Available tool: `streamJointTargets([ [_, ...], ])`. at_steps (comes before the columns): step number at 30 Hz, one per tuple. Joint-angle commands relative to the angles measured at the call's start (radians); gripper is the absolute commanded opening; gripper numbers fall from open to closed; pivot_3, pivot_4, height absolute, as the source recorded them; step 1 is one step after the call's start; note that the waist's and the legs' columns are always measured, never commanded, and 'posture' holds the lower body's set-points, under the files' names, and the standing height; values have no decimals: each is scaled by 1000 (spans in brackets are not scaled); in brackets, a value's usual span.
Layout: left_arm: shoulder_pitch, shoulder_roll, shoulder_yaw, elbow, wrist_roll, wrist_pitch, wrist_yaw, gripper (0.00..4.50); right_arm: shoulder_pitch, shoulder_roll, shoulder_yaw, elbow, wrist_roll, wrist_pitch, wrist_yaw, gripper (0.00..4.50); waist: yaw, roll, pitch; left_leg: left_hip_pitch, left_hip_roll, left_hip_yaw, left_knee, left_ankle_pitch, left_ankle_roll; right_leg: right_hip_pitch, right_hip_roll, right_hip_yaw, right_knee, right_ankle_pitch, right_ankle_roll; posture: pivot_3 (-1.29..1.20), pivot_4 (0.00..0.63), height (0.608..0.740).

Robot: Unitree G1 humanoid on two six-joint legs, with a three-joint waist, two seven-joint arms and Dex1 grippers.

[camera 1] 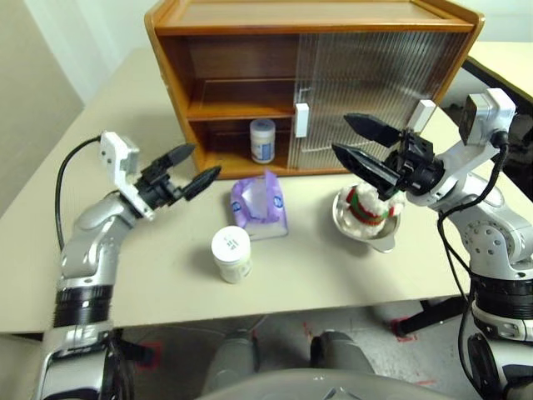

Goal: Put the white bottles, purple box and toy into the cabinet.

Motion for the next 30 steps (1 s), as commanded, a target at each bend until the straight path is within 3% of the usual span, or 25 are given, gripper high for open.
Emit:
streamJointTargets([
  [1,73,41,9,-46,-52,-37,-163,4475,-15,-2,-1,18,-7,-15,11,4500,0,0,0,0,0,0,-1,0,0,0,-1,0,0,-1,-1,105,0,740],
  [3,107,56,19,-51,-72,-59,-231,4475,-18,-2,0,20,-8,-15,15,4500,2,0,0,0,0,0,-3,0,0,-1,-4,-1,0,-9,-14,106,0,740],
  [15,309,173,34,-19,-44,-167,-512,4475,-56,-5,8,49,-9,-9,38,4500,4,2,1,2,0,0,-11,0,-1,-1,-6,-2,-1,-11,-9,128,0,740],
  [30,185,100,-126,173,99,-395,-564,4475,-38,-15,-4,18,-7,-5,13,4500,12,3,1,1,0,0,-12,-1,-1,-2,-6,-2,0,-10,-8,77,0,740],
])
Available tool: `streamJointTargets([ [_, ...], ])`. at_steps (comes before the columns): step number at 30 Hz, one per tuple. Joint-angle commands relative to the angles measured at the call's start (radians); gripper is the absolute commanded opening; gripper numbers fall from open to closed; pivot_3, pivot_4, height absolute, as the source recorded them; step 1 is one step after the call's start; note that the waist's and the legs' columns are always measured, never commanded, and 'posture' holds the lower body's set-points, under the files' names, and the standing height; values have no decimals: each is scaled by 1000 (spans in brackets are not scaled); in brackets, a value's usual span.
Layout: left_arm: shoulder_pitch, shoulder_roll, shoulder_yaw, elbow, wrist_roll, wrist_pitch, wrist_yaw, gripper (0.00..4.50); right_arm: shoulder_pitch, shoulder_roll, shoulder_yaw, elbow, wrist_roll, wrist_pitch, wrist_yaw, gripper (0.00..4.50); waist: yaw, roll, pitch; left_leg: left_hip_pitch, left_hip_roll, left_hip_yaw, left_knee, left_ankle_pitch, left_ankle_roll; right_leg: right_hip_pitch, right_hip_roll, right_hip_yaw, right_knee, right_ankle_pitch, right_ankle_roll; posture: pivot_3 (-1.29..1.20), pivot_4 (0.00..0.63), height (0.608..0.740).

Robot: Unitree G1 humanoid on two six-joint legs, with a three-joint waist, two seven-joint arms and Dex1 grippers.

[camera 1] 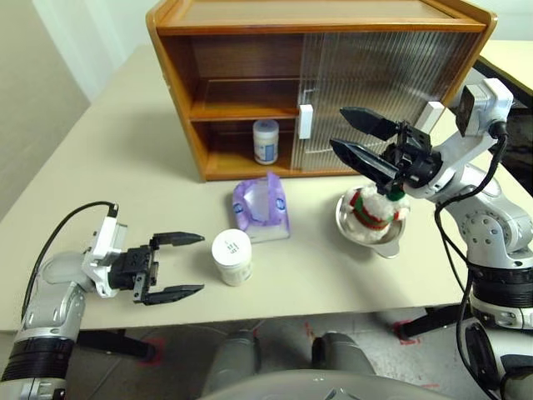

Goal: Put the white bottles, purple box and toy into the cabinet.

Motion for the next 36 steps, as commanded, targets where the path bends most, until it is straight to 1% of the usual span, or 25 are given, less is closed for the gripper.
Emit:
streamJointTargets([
  [1,-35,-26,-46,51,49,-58,-2,4475,16,-7,-14,-22,-4,-4,-11,4500,-1,0,0,0,0,0,0,0,0,0,0,0,0,1,1,76,0,740],
  [2,-42,-31,-52,61,54,-69,-2,4475,18,-7,-14,-25,-3,-4,-14,4500,-1,0,0,0,0,0,0,0,0,0,1,0,0,3,5,74,0,740],
  [6,-59,-62,-78,81,63,-89,12,4475,26,-8,-14,-35,-2,-5,-23,4500,-8,0,0,0,0,0,0,0,0,0,1,0,0,3,5,64,0,740],
  [11,-71,-78,-96,104,65,-106,15,4475,32,-10,-16,-43,0,-6,-28,4500,-12,0,0,0,0,0,0,0,1,0,2,0,1,3,6,56,0,740],
  [19,-132,-117,-121,253,86,-185,-13,4475,39,-19,-22,-50,4,-5,-32,4500,-13,0,-1,0,-1,1,1,2,4,0,3,0,1,3,6,39,0,740],
  [24,-138,-128,-147,308,79,-230,-17,4475,46,-24,-25,-58,5,-5,-38,4500,-14,0,-1,0,-1,1,1,2,4,0,3,0,1,3,6,27,0,740],
  [28,-144,-135,-161,310,72,-236,-17,4475,52,-27,-28,-61,4,-5,-39,4500,-14,0,-1,0,-1,1,1,2,4,0,3,0,1,3,6,23,0,740],
  [31,-142,-139,-169,280,60,-218,-17,4475,57,-28,-28,-63,3,-7,-39,4500,-15,0,-1,0,-1,1,1,2,4,0,3,0,1,3,6,21,0,740],
  [36,-123,-129,-153,167,22,-122,-4,4475,63,-27,-25,-62,1,-10,-39,4500,-16,0,-1,0,-1,1,2,2,4,0,3,0,2,3,7,24,0,740],
])
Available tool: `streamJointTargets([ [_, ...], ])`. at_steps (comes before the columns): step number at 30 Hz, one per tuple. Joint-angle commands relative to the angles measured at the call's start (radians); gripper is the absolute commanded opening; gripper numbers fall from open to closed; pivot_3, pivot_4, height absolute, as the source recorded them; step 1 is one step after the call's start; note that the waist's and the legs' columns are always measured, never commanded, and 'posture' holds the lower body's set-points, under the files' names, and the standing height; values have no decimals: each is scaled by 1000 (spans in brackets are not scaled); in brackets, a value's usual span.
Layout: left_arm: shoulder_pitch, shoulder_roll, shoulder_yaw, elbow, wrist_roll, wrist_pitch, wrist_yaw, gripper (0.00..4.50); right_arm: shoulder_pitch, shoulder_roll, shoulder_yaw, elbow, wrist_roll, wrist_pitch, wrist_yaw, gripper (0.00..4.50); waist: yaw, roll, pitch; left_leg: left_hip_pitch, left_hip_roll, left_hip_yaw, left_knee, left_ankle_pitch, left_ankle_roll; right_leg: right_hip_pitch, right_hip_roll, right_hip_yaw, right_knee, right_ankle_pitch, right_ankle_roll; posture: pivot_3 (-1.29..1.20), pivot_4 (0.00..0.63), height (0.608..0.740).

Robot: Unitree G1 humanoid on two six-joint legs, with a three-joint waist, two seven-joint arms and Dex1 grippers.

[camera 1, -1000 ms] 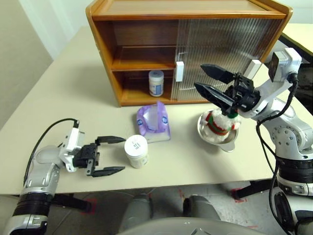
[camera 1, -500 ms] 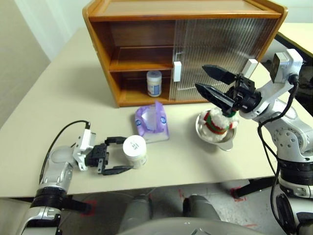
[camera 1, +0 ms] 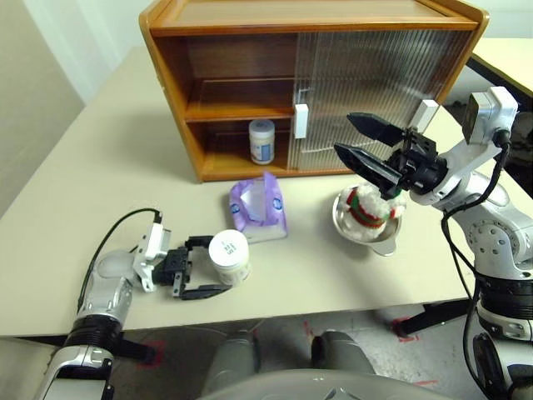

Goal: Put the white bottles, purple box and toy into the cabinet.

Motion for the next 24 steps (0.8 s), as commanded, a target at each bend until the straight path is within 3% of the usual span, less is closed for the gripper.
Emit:
streamJointTargets([
  [1,17,10,6,-78,-23,60,10,4475,10,-6,-16,-17,-1,-10,-1,4500,0,0,0,0,0,0,0,0,0,0,0,0,0,0,0,25,0,740],
  [17,22,9,9,-139,-12,133,43,4471,8,-5,-15,-19,0,-8,-4,4500,-1,0,0,0,0,0,0,0,0,1,1,0,0,0,0,23,0,740],
  [20,25,12,12,-128,-10,127,36,3886,9,-6,-16,-22,1,-8,-5,4500,-1,0,0,0,0,0,0,0,0,1,1,0,0,0,0,22,0,740],
  [22,28,13,14,-118,-8,121,33,3212,7,-6,-16,-21,1,-8,-5,4500,-2,0,0,0,0,0,1,0,1,1,1,0,0,0,0,22,0,740],
  [24,31,13,15,-114,-8,119,32,3084,7,-6,-16,-22,1,-8,-5,4500,-2,0,0,1,0,0,0,0,1,1,1,0,0,0,0,24,0,740],
])
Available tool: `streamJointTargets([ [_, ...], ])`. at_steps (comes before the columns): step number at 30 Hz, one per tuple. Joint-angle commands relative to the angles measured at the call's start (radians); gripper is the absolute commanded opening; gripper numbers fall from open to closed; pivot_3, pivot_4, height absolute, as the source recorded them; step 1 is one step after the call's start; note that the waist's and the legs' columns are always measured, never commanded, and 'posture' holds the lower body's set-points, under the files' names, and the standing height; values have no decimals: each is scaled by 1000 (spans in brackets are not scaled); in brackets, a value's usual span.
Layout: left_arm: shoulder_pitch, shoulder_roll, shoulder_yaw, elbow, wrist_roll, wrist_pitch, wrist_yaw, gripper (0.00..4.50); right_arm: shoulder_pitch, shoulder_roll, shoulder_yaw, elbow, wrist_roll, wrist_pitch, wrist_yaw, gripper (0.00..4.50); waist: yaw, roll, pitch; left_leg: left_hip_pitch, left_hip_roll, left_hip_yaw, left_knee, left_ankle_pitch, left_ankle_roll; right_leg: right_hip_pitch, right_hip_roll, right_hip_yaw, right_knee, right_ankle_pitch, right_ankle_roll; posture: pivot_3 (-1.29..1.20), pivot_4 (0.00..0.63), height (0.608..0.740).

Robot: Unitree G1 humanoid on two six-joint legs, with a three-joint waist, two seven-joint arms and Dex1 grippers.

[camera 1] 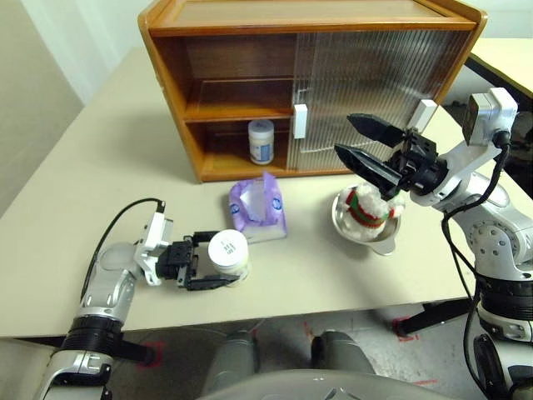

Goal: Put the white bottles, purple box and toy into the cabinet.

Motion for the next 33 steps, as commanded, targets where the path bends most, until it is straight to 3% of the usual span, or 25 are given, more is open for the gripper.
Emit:
streamJointTargets([
  [1,9,11,7,29,9,-10,-10,3084,4,-6,-16,-18,1,-7,-4,4500,-1,0,0,0,0,0,0,0,0,0,0,0,0,0,0,25,0,740],
  [11,5,22,49,-38,-41,49,17,3084,-3,0,-8,-4,-3,-10,-1,4500,-16,1,0,1,0,0,0,0,0,0,0,0,1,0,0,41,0,740],
  [19,-34,32,119,-173,-127,214,120,3084,-15,10,-1,10,-9,-14,5,4500,-18,0,0,0,0,0,0,0,0,0,0,0,1,0,1,53,0,740],
  [33,-225,-104,168,-201,-74,422,634,3084,-4,34,2,7,-21,-24,3,4500,-13,-1,-1,0,-1,-1,1,1,1,2,1,1,0,3,5,40,0,740],
])
